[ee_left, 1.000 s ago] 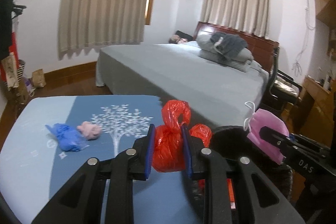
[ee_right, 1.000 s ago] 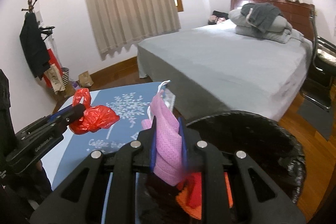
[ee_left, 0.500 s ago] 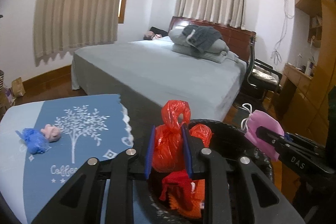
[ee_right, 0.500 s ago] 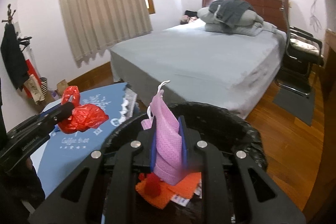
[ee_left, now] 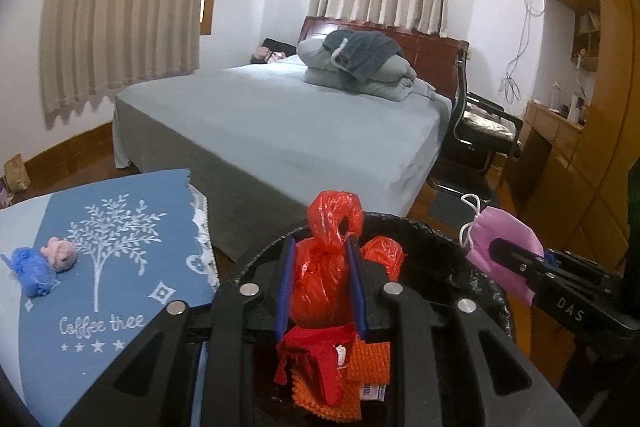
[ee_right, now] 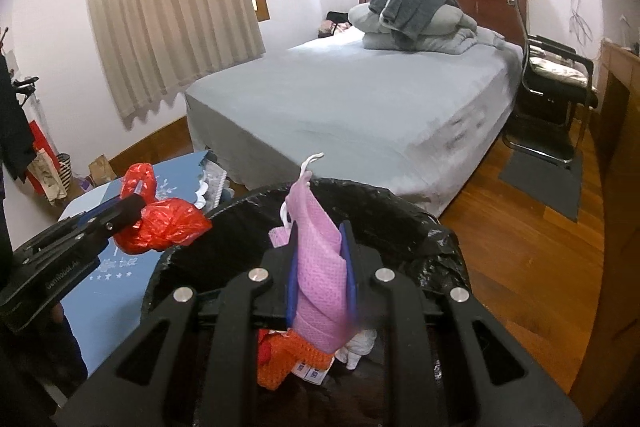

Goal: Collect trash
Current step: 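Open both grippers over the bin to drop the red bag and pink mask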

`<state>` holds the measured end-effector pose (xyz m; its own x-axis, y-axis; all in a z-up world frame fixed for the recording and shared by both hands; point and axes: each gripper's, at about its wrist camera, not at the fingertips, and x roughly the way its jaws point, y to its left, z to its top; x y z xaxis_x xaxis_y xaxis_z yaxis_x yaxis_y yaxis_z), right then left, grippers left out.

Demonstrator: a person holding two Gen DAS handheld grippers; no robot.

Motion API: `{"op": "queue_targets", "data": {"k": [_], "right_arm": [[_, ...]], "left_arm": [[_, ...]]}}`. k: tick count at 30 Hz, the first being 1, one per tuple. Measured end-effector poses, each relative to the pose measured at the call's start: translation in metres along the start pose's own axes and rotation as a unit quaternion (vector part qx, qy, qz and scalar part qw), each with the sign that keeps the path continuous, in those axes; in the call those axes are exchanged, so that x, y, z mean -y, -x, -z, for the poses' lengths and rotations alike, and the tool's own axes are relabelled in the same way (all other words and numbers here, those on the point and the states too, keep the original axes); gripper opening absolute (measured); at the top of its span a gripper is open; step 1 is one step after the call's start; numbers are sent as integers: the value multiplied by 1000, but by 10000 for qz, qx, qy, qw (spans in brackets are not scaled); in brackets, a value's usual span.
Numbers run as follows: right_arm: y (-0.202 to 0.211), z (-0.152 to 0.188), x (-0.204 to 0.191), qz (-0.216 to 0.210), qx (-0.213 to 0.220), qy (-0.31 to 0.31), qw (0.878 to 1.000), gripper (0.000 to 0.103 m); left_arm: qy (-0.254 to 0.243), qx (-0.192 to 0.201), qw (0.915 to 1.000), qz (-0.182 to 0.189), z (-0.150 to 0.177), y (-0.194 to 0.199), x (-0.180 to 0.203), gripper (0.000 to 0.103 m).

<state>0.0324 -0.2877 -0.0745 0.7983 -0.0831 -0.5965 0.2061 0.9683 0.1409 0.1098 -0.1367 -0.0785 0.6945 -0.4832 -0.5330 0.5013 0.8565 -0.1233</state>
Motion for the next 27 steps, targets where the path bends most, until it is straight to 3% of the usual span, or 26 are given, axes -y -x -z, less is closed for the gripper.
{"op": "queue_targets", "data": {"k": [3, 7, 9, 10, 13, 18, 27], "right_arm": [[-3, 0, 5, 52, -40, -47, 10000, 21], [-8, 1, 11, 143, -113, -93, 9998, 29], [-11, 1, 15, 168, -143, -121, 9997, 40], [-12, 1, 15, 174, -148, -128, 9997, 48], [-12, 1, 17, 198, -127, -111, 9997, 58], [-8, 0, 16, 216, 16, -126, 9997, 90], [1, -10, -12, -65, 238, 3, 9997, 95]], "left_arm": [[-34, -89, 9999, 111, 0, -8, 4, 28], [-31, -243, 9993, 294, 1, -15, 5, 42], [-4, -249, 9991, 337, 2, -15, 4, 55], [11, -246, 9991, 335, 2, -14, 3, 58], [90, -215, 9993, 305, 1, -11, -3, 67], [235, -89, 9996, 145, -2, -1, -18, 80], [362, 252, 9977, -513, -4, 33, -63, 93]]}}
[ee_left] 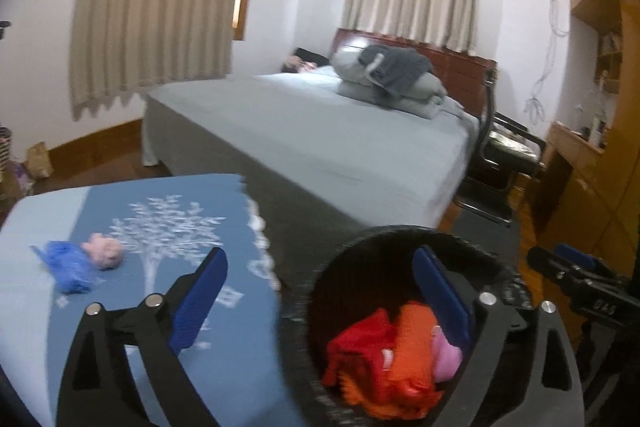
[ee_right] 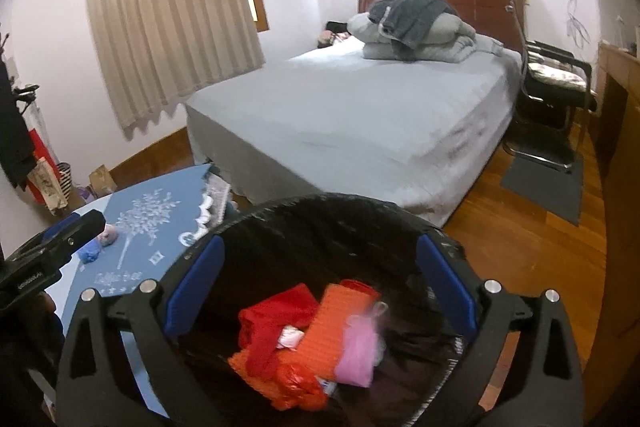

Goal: Collect trash
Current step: 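Move both grippers back over the patterned cloth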

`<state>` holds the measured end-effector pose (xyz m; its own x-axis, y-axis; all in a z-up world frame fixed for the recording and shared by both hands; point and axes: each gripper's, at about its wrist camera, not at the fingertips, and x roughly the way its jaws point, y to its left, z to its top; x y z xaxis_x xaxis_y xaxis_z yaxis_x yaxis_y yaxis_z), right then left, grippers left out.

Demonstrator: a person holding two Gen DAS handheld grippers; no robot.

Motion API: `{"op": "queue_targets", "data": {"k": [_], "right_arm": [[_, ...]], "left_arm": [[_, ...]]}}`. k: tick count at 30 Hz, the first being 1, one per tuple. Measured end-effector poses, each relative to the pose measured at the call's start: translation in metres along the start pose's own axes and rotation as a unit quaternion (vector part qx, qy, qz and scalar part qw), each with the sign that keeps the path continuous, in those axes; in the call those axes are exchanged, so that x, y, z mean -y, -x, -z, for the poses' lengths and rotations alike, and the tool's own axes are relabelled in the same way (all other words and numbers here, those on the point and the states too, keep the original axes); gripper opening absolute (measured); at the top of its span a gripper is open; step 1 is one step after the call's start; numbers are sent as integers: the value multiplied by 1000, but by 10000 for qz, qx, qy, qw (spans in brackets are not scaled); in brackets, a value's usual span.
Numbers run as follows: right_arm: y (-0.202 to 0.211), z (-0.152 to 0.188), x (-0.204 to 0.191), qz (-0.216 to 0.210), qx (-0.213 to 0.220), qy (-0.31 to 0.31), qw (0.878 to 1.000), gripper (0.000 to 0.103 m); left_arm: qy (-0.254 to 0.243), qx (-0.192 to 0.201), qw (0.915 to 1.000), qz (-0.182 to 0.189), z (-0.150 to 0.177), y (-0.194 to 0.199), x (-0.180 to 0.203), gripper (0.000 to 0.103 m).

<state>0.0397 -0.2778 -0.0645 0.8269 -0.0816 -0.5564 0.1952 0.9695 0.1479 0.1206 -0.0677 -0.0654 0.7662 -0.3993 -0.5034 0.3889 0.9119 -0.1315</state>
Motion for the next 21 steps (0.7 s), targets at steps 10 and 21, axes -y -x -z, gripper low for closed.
{"op": "queue_targets", "data": {"k": [10, 21], "right_arm": [[-33, -8, -76, -588, -159, 304, 9977, 96], [-82, -18, -173, -1159, -284, 738, 9901, 96]], "left_arm": [[369, 125, 9939, -1031, 7, 31, -91, 97], [791, -48, 9776, -1949, 27, 32, -194, 97]]}}
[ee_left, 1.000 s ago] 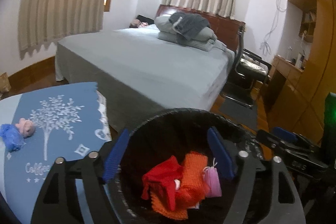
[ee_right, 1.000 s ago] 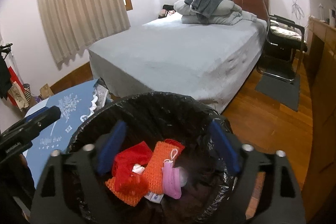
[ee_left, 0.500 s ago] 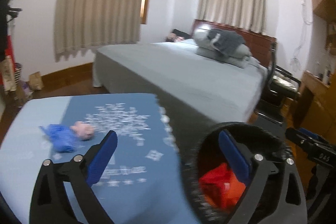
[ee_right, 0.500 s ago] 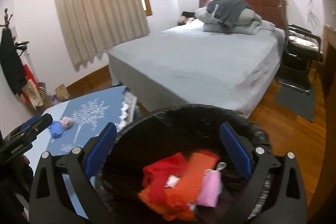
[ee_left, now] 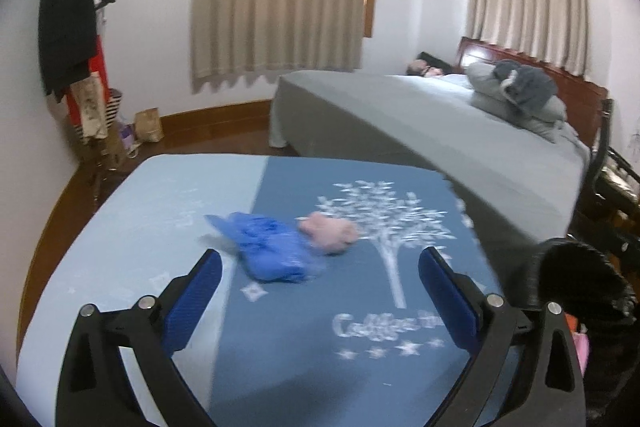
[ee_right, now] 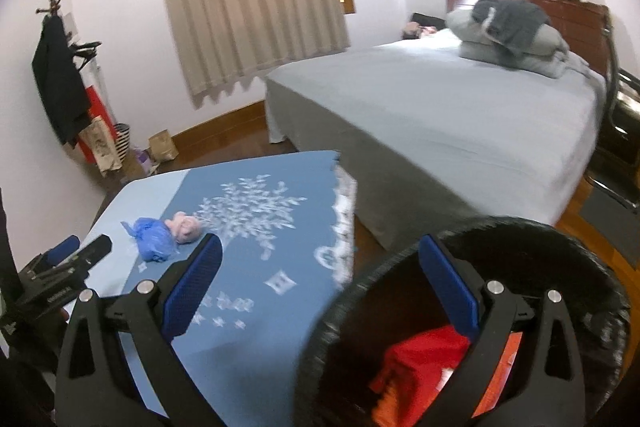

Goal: Collect trash
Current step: 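Move both grippers back over the patterned cloth, then grasp the blue plastic bag with the left gripper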

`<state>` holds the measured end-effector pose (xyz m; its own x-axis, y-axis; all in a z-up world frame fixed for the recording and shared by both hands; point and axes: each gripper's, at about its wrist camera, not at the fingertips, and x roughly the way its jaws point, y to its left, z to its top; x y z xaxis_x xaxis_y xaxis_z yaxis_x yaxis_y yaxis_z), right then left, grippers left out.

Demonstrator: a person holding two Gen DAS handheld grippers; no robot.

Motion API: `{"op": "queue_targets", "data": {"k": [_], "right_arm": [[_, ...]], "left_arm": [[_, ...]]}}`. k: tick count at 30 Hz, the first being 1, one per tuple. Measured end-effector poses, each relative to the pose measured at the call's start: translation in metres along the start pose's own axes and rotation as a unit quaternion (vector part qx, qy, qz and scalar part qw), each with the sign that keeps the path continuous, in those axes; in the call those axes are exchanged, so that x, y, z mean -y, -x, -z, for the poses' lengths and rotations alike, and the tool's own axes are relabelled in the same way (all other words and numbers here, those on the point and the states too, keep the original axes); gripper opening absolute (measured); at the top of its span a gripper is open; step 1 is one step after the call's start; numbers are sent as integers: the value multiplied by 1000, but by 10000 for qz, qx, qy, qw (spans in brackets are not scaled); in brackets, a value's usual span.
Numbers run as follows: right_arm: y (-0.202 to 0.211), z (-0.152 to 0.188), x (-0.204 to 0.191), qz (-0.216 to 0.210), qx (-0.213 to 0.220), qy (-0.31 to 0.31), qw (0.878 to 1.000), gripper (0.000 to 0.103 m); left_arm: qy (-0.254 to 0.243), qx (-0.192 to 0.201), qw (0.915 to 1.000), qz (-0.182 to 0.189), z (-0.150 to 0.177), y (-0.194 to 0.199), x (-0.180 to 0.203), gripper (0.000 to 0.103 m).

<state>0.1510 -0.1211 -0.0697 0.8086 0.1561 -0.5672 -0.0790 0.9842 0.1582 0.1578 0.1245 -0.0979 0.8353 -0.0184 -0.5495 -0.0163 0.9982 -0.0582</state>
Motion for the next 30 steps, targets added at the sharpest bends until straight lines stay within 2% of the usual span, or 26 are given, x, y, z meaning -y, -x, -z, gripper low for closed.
{"op": "queue_targets", "data": {"k": [8, 20, 25, 27, 30], "right_arm": [[-58, -8, -43, -164, -209, 268, 9993, 96], [-112, -7, -62, -133, -515, 337, 9980, 96], [-123, -8, -62, -105, -560, 343, 9978, 96], [-126, -7, -63, -108, -570, 368, 9976, 96], [-130, -6, -67, -116, -601, 403, 9973, 96]], "left_arm": [[104, -240, 9993, -284, 1, -47, -34, 96], [141, -774, 9967, -195, 6, -106, -43, 89], [115, -1090, 9940, 6, 7, -123, -41, 76], [85, -1211, 9925, 98, 8, -128, -39, 59], [58, -1222, 9923, 178, 9, -127, -38, 50]]}}
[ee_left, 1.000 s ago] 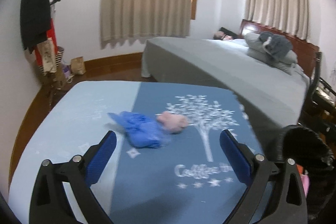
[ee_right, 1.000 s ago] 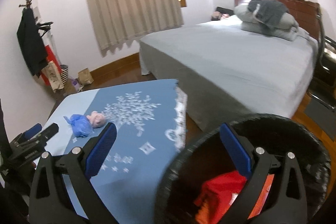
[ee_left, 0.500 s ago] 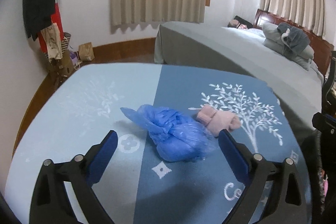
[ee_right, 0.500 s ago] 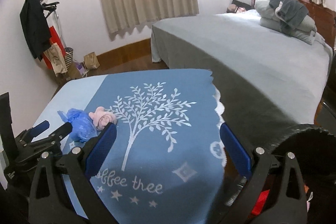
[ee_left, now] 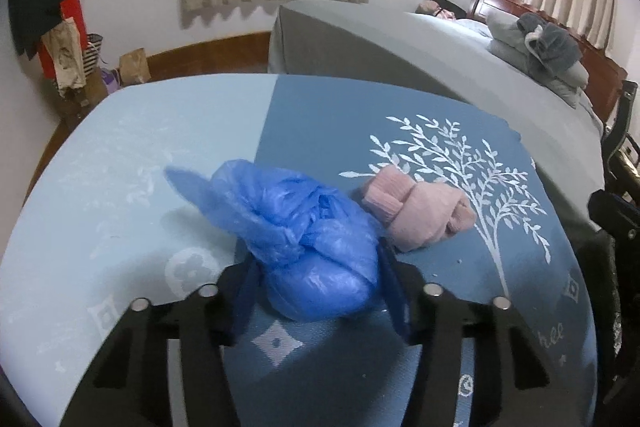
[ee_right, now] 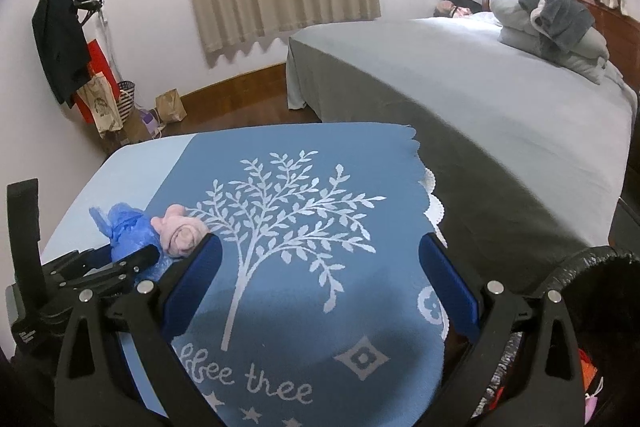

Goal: Collect trash
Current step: 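Grasp the blue plastic bag with the left gripper, then grasp the pink rolled towel with the right gripper while the left holds the blue bag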

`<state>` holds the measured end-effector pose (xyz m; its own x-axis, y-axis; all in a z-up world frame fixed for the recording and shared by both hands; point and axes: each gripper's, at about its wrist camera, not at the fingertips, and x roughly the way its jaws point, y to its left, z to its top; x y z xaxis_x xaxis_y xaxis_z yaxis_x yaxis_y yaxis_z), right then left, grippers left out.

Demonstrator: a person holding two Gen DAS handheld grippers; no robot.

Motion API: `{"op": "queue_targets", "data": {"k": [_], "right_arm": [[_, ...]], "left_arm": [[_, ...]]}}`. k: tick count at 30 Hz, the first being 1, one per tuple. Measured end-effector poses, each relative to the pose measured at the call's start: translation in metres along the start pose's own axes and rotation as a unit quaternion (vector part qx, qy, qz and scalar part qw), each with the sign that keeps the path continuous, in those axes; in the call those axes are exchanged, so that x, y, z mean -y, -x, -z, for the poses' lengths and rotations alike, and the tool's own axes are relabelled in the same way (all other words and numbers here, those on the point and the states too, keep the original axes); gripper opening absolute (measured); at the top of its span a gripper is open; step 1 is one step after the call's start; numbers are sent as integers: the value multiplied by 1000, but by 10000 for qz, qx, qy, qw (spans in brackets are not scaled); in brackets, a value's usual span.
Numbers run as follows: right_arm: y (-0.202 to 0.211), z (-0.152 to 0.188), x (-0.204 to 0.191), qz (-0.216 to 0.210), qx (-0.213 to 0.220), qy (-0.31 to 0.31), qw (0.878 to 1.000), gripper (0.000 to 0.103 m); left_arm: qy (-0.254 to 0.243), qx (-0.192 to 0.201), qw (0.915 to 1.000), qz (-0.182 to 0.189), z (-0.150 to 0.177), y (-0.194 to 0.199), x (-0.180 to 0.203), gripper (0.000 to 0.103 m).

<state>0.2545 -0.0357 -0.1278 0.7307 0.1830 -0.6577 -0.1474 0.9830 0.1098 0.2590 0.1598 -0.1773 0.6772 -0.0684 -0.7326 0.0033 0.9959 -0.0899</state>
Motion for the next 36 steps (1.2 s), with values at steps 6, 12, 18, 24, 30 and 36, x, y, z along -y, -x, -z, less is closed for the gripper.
{"op": "queue_targets", "data": {"k": [6, 12, 18, 24, 30, 36], "right_arm": [[-5, 1, -11, -65, -47, 72, 9999, 96], [-14, 0, -31, -211, -67, 227, 9995, 96], [-23, 0, -47, -287, -130, 308, 9990, 96], [-24, 1, -41, -198, -173, 282, 9993, 96], [-25, 0, -39, -177, -158, 319, 9992, 96], [-28, -1, -44, -240, -156, 327, 9991, 96]], "left_arm": [[82, 300, 9995, -47, 0, 16, -6, 43], [154, 445, 9987, -216, -5, 26, -28, 32], [333, 315, 9989, -63, -2, 20, -43, 36], [327, 205, 9992, -51, -1, 11, -36, 59], [524, -15, 9986, -115, -4, -2, -40, 62], [385, 59, 9992, 10, -2, 2, -37, 38]]}}
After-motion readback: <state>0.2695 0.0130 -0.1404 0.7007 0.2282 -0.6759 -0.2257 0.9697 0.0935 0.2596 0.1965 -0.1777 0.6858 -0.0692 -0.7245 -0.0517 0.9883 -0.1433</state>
